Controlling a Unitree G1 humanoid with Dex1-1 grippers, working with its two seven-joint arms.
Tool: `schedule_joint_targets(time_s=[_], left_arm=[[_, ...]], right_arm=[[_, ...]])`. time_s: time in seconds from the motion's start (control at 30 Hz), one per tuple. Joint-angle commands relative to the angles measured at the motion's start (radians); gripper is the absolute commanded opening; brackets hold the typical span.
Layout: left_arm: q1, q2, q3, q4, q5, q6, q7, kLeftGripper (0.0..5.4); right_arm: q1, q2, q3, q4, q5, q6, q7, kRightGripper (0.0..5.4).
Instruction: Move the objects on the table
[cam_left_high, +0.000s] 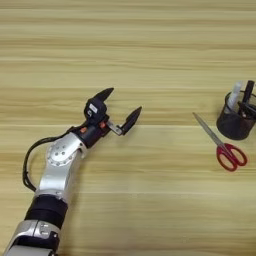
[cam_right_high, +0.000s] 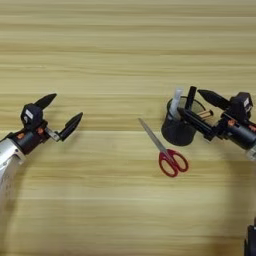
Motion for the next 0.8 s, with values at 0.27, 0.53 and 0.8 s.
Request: schedule_joint_targets(time_s=[0.27, 0.53, 0.8], left_arm=[[-0.015, 0.002, 0.000, 0.017, 0.007, -0.014, -0.005, 5.40], [-0.020, -0.001, -0.001, 0.026, 0.008, -0.018, -0.003, 5.40], [-0.024, -0.001, -0.002, 0.032, 0.007, -0.021, -0.004, 5.40]], right_arm=[[0.051, -0.053, -0.039, 0.024, 0.013, 0.003, 0.030, 5.37], [0.081, -0.078, -0.041, 0.063, -0.002, -0.005, 0.059, 5.37], [0.105, -0.098, -0.014, 0.095, -0.035, -0.024, 0.087, 5.37]])
